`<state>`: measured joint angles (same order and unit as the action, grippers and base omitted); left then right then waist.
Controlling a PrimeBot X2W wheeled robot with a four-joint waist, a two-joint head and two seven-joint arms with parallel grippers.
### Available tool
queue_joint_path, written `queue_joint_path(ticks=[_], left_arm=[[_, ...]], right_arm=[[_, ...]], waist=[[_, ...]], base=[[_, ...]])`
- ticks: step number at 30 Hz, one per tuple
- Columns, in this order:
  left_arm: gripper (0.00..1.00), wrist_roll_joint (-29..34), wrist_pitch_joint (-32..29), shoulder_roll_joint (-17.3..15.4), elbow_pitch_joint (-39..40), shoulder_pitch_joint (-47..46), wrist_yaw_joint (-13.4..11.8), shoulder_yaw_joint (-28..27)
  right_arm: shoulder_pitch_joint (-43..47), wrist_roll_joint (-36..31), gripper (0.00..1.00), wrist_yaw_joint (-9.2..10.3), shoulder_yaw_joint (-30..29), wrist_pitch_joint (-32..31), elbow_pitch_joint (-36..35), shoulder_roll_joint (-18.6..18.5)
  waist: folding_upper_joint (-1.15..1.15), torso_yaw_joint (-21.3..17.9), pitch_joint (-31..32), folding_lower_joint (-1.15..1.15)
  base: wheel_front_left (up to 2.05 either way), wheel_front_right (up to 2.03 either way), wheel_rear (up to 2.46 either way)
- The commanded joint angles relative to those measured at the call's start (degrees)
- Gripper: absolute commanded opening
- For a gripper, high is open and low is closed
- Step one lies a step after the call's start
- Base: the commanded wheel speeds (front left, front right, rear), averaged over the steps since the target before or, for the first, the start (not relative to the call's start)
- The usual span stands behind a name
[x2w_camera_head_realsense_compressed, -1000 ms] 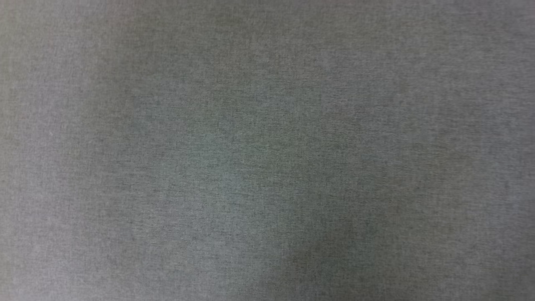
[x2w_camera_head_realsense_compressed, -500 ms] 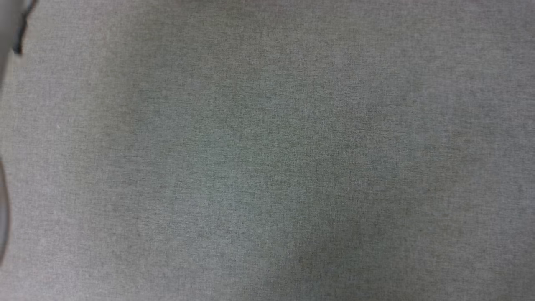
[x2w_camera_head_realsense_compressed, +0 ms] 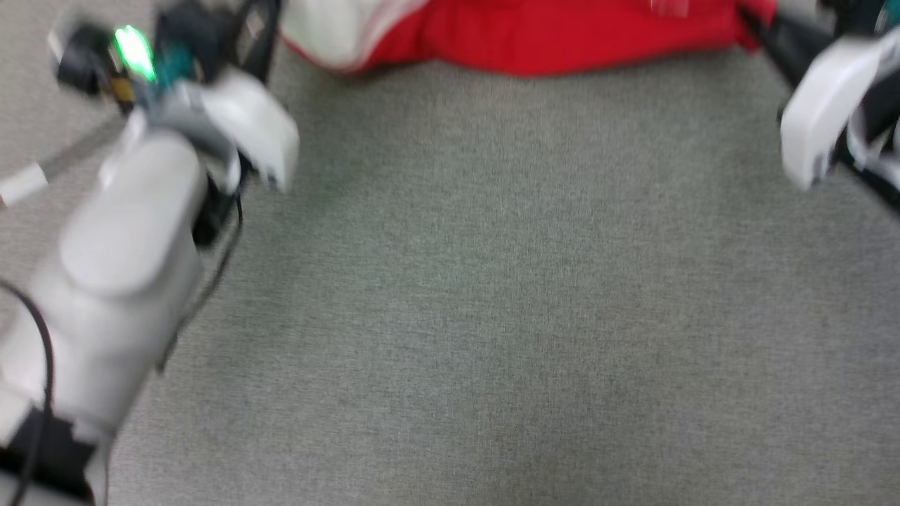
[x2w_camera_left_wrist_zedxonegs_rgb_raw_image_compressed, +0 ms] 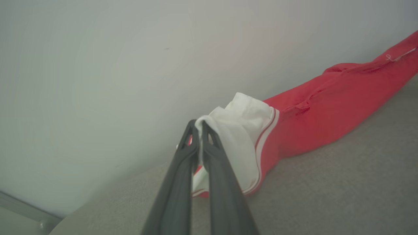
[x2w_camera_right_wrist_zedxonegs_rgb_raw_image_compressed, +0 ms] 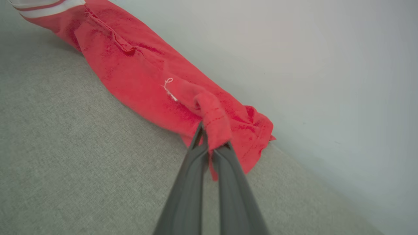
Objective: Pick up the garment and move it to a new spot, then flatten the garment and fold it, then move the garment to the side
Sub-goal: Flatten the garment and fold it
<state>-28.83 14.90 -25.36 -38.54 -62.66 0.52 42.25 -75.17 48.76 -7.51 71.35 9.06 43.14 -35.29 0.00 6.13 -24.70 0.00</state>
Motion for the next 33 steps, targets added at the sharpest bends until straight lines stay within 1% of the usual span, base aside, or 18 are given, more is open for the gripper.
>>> queue_joint_path(ticks=[1,5,7,11,12,16,18,25,28,33], left_arm=[[0.0,-0.1,0.4,-0.6,1.0,2.3,-0.5,-0.7],[0.0,-0.9,0.4,-1.5,5.3,13.9,-1.2,-1.8],[0.0,-0.9,0.4,-2.5,6.7,19.4,-1.0,-1.2],[0.0,-2.1,0.4,-4.1,10.0,29.5,-2.0,-1.5],[0.0,-2.6,0.3,-4.6,10.5,32.0,-1.9,-1.2],[0.0,-4.5,-0.3,-6.9,13.6,40.6,-3.3,-0.8],[0.0,-4.1,-1.9,-7.7,15.7,44.2,-3.4,1.0],[0.0,-4.8,-6.2,-12.1,21.9,54.0,-4.9,4.4],[0.0,-6.3,-7.2,-14.3,24.8,58.3,-6.5,4.2],[0.0,-8.7,-8.9,-16.4,30.0,65.1,-8.7,4.7]], right_arm=[[2.6,0.6,0.0,0.04,0.4,0.2,-0.6,-0.7],[10.1,1.8,0.0,0.05,1.1,0.1,-3.1,-2.7],[13.9,2.3,0.0,0.04,1.4,0.2,-3.9,-3.5],[20.6,4.4,0.0,0.04,1.7,0.3,-5.5,-4.8],[22.1,4.7,0.0,0.04,1.7,0.1,-6.0,-5.1],[28.3,3.7,0.0,0.04,2.0,-0.9,-8.1,-6.2],[31.2,4.6,0.0,0.04,1.9,-0.5,-8.9,-7.4],[42.7,8.0,0.0,0.05,1.3,-0.3,-13.3,-11.6],[47.3,9.1,0.0,0.05,0.8,-0.7,-15.3,-13.0],[54.1,10.5,0.0,0.05,-1.0,-1.2,-17.4,-14.5]], waist=[[0.0,0.3,2.5,0.0],[0.0,0.4,6.4,0.0],[0.0,0.4,8.4,0.0],[0.0,0.2,12.5,0.0],[0.0,0.2,13.5,0.0],[0.0,-0.6,17.0,0.0],[0.0,-0.2,18.7,0.0],[0.0,0.2,24.7,0.0],[0.0,-0.4,26.4,0.0],[0.0,-0.7,28.2,0.0]], base=[[0.0,0.0,0.0],[0.0,0.0,0.0],[0.0,0.0,0.0],[0.0,0.0,0.0],[0.0,0.0,0.0],[0.0,0.0,0.0],[0.0,0.0,0.0],[0.0,0.0,0.0],[0.0,0.0,0.0],[0.0,0.0,0.0]])
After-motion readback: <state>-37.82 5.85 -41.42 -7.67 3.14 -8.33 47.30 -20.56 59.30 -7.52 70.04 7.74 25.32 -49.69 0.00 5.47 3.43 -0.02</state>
